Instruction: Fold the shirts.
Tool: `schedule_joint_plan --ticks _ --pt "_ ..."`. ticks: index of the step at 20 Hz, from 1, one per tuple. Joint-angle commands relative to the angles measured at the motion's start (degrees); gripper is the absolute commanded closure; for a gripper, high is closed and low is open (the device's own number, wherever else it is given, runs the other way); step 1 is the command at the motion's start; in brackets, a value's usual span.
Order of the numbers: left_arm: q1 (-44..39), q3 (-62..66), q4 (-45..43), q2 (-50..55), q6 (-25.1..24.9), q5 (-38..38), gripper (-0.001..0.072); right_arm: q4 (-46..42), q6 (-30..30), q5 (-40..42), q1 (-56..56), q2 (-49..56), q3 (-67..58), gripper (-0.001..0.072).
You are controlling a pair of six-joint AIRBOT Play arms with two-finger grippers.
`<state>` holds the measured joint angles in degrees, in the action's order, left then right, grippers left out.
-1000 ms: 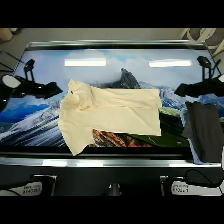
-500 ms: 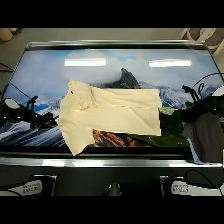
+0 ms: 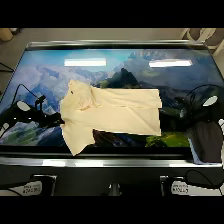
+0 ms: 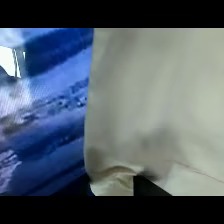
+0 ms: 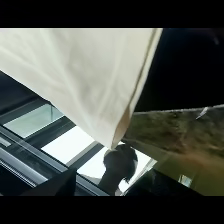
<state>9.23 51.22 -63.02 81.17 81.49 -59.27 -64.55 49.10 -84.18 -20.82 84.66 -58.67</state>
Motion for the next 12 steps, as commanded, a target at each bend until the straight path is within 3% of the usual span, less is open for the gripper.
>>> schedule_joint_plan --ticks 1,4,12 --pt "-0.4 -0.1 0.6 0.3 0.1 2.4 0.0475 2.1 -1.0 2.1 0.0 0.0 3.9 0.0201" --pt "-0.4 -0.1 0.6 0.2 0.0 1.7 0.0675 5.1 -1.2 5.6 0.0 0.0 7.0 0.0164" --pt "-0.4 0.0 0.7 -1.9 -0.6 0.2 0.0679 9.2 0.6 11.6 1.6 1.3 9.4 0.0183"
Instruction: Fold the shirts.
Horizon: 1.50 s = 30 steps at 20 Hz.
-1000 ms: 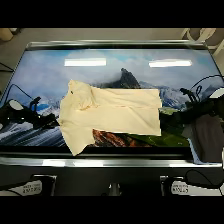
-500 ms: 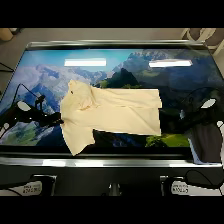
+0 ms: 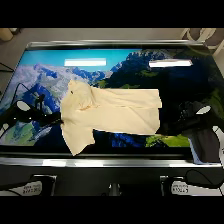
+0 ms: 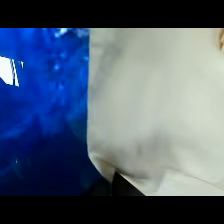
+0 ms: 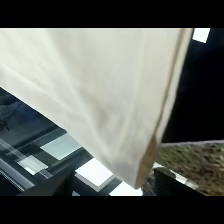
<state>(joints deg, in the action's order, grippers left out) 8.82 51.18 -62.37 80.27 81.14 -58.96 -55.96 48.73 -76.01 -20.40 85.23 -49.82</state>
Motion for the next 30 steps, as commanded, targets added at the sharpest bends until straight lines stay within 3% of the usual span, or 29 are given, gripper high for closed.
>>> schedule_joint_plan --ticks 1,2,4,8,12,16,20,26,30 --pt "0.0 0.0 0.0 -1.6 -0.2 -0.1 0.0678 0.6 1.0 4.9 2.9 1.0 0.5 0.0203" --pt "0.0 0.0 0.0 -2.2 -0.2 -0.4 0.0678 0.4 1.0 7.5 4.7 1.1 0.5 0.0321" --pt "0.0 0.0 0.0 -4.1 -0.2 -1.2 0.0679 0.2 1.9 10.7 6.7 0.9 0.1 0.0688" --pt "0.0 5.9 0.0 -12.8 -1.9 -2.6 0.068 -2.6 -3.3 6.9 6.6 -5.4 -7.8 0.0695" --pt "0.0 26.5 0.0 -26.6 0.0 -1.8 0.068 -10.2 -3.4 8.3 6.6 -21.2 -28.9 0.0696" --pt "0.0 51.2 -1.3 -37.4 3.5 9.5 0.068 -20.4 -3.2 18.2 6.6 -37.6 -50.9 0.0695" --pt "0.0 58.2 -1.1 -43.7 5.6 13.0 0.068 -21.4 -0.3 19.0 6.6 -47.8 -55.4 0.0695" --pt "0.0 58.2 -5.2 -44.1 5.9 10.1 0.068 -21.4 1.6 15.2 6.6 -47.8 -55.4 0.0695" --pt "0.0 58.0 -14.4 -40.9 7.6 0.7 0.068 -21.4 3.0 3.2 6.6 -41.9 -55.4 0.0695"
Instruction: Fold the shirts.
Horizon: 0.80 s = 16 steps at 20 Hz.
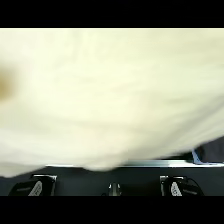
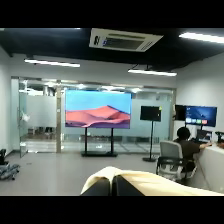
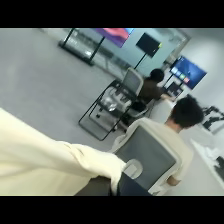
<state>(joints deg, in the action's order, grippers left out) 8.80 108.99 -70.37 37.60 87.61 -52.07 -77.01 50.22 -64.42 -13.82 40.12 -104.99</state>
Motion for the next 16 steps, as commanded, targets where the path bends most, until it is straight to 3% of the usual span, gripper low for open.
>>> schedule_joint_plan --ticks 1,4,7,10,12,16 --pt "0.0 -0.2 -7.1 3.7 1.0 -9.2 0.068 0.1 1.7 -13.6 0.0 6.5 -0.2 0.0695" --pt "0.0 -5.9 -7.2 9.9 -0.2 -15.4 0.068 2.8 2.5 -26.2 0.3 19.4 0.3 0.0696" --pt "-1.3 -19.1 -7.2 15.3 -0.2 -14.6 0.068 0.0 2.5 -28.0 5.0 32.6 4.1 0.0696" --pt "-3.7 -35.1 -7.3 20.5 -0.2 -8.3 0.0678 -5.7 4.3 -21.1 11.0 45.2 7.3 0.0696" --pt "-4.4 -41.6 -7.2 25.6 -0.4 -1.5 0.0678 -5.7 4.7 -11.9 12.8 52.2 7.3 0.0695" --pt "-4.6 -40.1 -7.0 38.9 -0.6 7.8 0.0677 -6.7 6.4 6.6 13.3 58.5 7.3 0.0695"
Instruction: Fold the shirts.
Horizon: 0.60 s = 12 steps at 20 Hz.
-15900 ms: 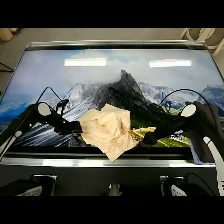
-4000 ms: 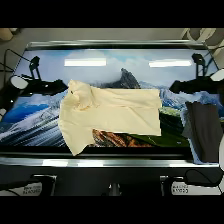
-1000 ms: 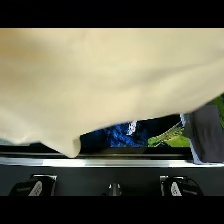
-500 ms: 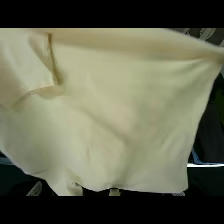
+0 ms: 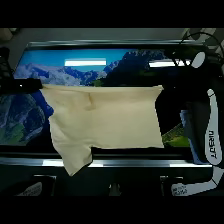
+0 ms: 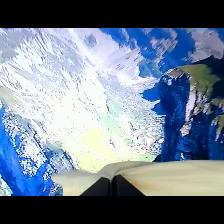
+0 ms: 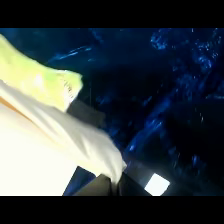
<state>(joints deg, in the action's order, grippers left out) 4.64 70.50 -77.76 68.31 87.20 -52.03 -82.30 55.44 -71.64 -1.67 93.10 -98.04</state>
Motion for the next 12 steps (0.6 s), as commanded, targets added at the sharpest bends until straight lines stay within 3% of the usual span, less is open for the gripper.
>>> schedule_joint_plan --ticks 1,3,5,8,12 --pt "-0.4 0.0 0.4 10.9 -0.2 10.2 0.0677 -2.8 1.2 18.4 1.1 5.7 0.3 0.0695" --pt "-0.4 4.3 1.6 15.8 -0.2 14.3 0.0677 -5.0 3.1 27.6 1.1 5.6 0.3 0.0695" --pt "-0.6 7.9 4.1 19.5 -0.1 16.1 0.0677 -5.3 6.3 31.2 1.1 6.1 0.3 0.0695" --pt "-1.8 8.7 6.8 23.1 -0.2 14.5 0.0678 -4.6 10.1 25.9 1.1 9.2 0.3 0.0693" --pt "-0.8 9.0 4.8 19.0 -0.2 8.8 0.0678 -3.9 9.4 13.9 1.1 7.5 0.3 0.0693"
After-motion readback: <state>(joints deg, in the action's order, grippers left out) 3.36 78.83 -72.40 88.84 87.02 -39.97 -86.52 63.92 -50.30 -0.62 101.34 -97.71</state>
